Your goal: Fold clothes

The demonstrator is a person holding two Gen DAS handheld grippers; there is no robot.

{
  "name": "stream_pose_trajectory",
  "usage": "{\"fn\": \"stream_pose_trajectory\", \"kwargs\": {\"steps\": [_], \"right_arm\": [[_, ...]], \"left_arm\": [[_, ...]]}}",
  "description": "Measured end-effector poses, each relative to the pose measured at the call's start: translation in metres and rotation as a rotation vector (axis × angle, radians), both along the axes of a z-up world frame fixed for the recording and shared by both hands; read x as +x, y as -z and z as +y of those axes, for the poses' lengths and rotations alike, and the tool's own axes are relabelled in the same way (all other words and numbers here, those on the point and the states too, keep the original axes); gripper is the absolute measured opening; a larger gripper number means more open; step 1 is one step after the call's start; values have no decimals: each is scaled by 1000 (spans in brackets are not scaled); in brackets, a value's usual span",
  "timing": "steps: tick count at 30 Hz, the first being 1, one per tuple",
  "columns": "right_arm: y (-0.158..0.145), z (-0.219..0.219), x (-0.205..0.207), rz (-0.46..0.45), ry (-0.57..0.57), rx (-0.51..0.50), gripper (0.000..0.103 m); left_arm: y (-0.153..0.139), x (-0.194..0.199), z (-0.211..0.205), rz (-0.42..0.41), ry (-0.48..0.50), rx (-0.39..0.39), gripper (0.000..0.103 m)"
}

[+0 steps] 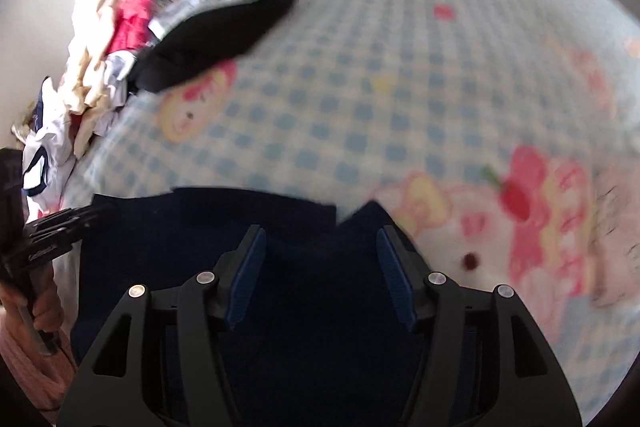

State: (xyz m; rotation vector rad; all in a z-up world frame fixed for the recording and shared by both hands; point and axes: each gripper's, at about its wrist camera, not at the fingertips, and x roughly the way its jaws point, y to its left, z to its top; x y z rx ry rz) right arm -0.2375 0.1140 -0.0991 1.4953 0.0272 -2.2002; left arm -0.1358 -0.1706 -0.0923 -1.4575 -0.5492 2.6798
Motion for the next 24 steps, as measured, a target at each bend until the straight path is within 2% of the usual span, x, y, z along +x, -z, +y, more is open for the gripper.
{"fn": "stream_pose_trajectory", "kwargs": {"steps": [1,2,3,4,5,7,8,9,10,11,12,14,16,18,19,20,22,24], "right_arm": [[11,-3,-8,-32,1,1,60],[14,-4,-6,-18,-14,4,56],[15,-6,-4,15,-24,37,44],[16,-7,-3,63,-25,108,37],[17,-6,-2,107,-22,173,37],[15,8,-6,109,54,176,38],[14,15,-8,112,91,182,37],[12,20,-7,137,121,234,36],[10,25,-6,159,149,282,36],[7,31,-4,161,161,274,36],[1,37,-3,145,169,203,36],[-11,49,0,116,182,66,37],[-24,40,5,155,144,27,43],[-27,25,6,170,95,12,60],[-25,16,6,167,66,14,62],[-23,7,4,161,38,17,62],[-2,-5,-6,97,34,50,62],[21,-3,-14,15,65,102,56]], "left_arm": [[-5,1,-3,22,-6,4,7],[-11,2,-7,45,-7,5,6],[-16,3,-10,67,-8,5,6],[-19,3,-12,82,-12,2,6],[-17,2,-12,89,-14,0,6],[-15,0,-13,102,-17,2,7],[-10,-1,-15,96,-13,36,8],[-6,-1,-16,90,-9,70,11],[-2,-1,-18,84,-6,105,24],[1,0,-22,79,-12,142,43],[3,3,-26,86,-23,168,49],[5,7,-35,97,-50,202,51],[5,11,-44,102,-69,215,52],[14,8,-46,66,-44,278,54],[21,6,-45,38,-30,306,54],[25,4,-41,24,-21,297,52],[25,0,-26,13,7,195,52],[24,-2,-15,4,17,104,50]]}}
